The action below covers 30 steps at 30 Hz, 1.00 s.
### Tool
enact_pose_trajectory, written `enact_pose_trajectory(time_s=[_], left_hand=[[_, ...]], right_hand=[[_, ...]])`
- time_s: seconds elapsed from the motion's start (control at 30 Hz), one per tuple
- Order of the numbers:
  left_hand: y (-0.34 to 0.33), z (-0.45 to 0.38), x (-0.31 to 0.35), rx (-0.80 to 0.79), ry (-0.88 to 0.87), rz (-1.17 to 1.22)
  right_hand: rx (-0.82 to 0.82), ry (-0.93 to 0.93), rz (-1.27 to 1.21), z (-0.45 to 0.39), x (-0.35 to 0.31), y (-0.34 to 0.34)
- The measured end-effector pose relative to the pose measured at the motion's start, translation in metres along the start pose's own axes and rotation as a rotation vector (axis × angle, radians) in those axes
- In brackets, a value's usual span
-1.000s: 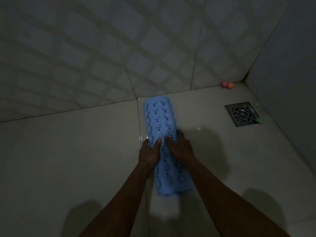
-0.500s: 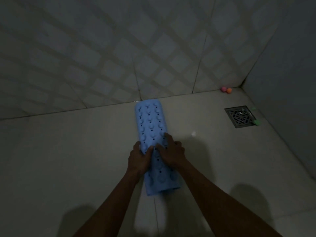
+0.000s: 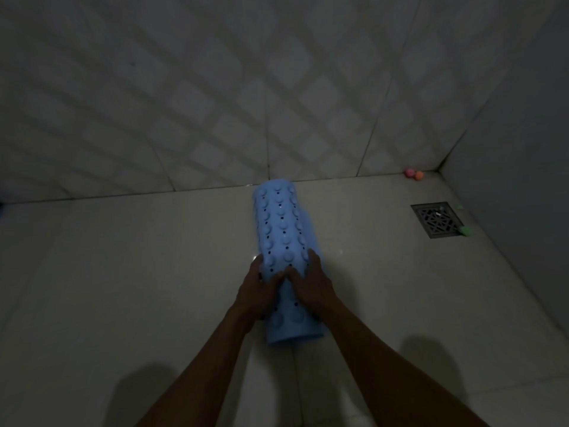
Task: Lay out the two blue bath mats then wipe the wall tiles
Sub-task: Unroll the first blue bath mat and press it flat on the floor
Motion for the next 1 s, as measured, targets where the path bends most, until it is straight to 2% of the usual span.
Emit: enact_pose_trajectory(time_s=[0.3,0.4,0.53,0.67,0.77,0.9,1.0], left_hand=[[-0.014,-0.002,0.001,-0.035,-0.045,0.025],[-0.002,-0.007,-0.012,0.039,0.06,0.09],[0.026,-0.007,-0.042,0.218,0.138,0.061],[0.045,-0.004,-0.056,0.292,0.19,0.064],[0.044,-0.003,-0.046,0.234,0.132,0.024],[0.032,-0.004,-0.028,0.186,-0.026,-0.089],[0.027,-0.008,-0.023,0.191,-0.085,-0.126]], right_hand=[[0.082,0.002,-0.031,0.011,0.013,0.021],[0.062,0.03,0.013,0.01,0.011,0.013],[-0.009,0.084,0.077,0.011,0.005,-0.011],[-0.002,0.057,0.106,0.004,0.007,-0.022],[-0.025,0.093,0.089,0.001,0.002,-0.033],[-0.093,0.016,-0.087,0.002,0.0,-0.039],[-0.032,0.052,-0.11,-0.006,0.008,-0.029]])
Point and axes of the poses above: each hand's wrist, its own z-axis away from the middle knuckle, its own y-axis out of the back of the hand, x = y × z, the point moved 10 cm from there along -z, towards the middle knuckle, and after that the axes turned 13 degrees about x, right-handed, at the moved point
